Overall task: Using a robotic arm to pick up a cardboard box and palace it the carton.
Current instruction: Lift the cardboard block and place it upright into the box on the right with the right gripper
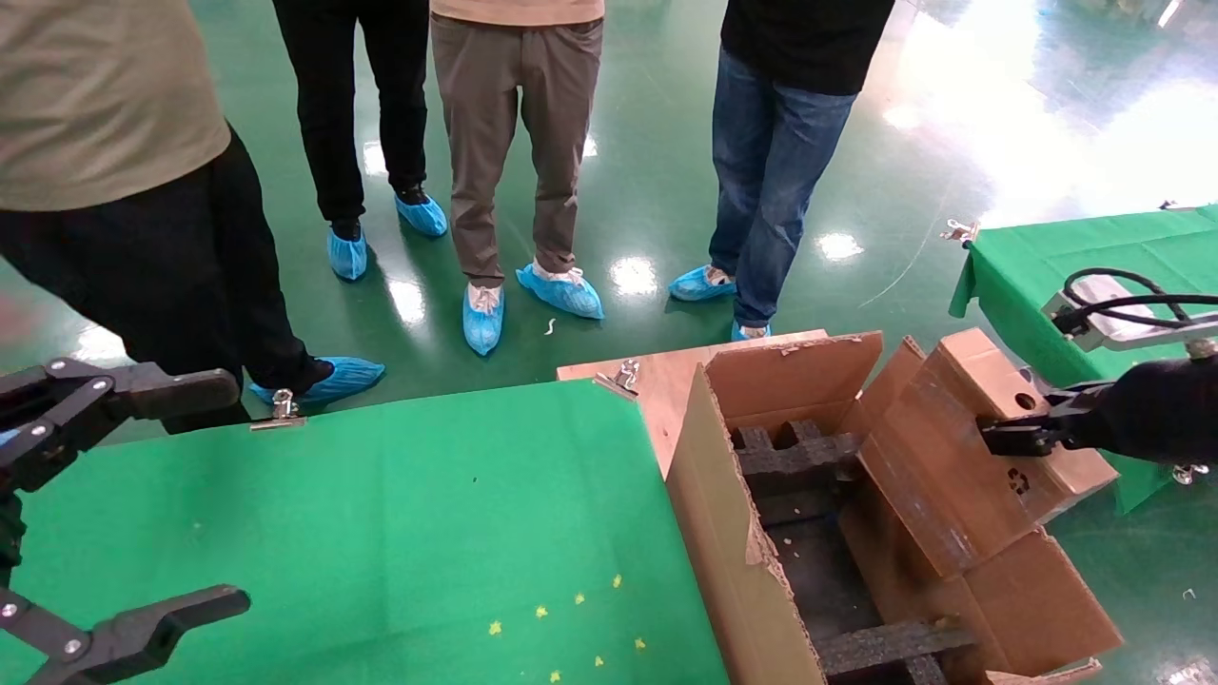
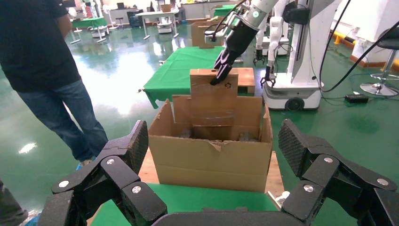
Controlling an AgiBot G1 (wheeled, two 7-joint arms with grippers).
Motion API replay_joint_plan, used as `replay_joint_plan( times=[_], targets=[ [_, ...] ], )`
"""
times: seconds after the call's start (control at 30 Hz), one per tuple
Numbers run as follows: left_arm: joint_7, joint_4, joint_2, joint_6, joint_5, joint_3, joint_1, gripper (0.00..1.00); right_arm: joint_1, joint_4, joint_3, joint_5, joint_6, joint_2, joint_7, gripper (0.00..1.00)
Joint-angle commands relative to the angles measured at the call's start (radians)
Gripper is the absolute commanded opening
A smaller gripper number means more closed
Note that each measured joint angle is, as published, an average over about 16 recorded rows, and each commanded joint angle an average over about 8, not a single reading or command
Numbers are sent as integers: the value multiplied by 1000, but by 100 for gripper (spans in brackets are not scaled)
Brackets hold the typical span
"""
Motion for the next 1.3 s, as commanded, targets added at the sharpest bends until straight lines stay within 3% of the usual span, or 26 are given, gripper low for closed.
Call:
replay_joint_plan(
  times=[0.03, 0.5, 1.3],
  targets=[
    [0, 0, 0, 0, 0, 0, 0, 100, -2, -8, -1, 3, 2, -4, 0, 0],
    [0, 0, 0, 0, 0, 1, 0, 100, -48, 9, -42, -111, 30, -68, 316, 0],
    [1, 0, 0, 0, -1, 1, -1, 100, -187, 8, -118, -218, 197, -110, 451, 0]
  ],
)
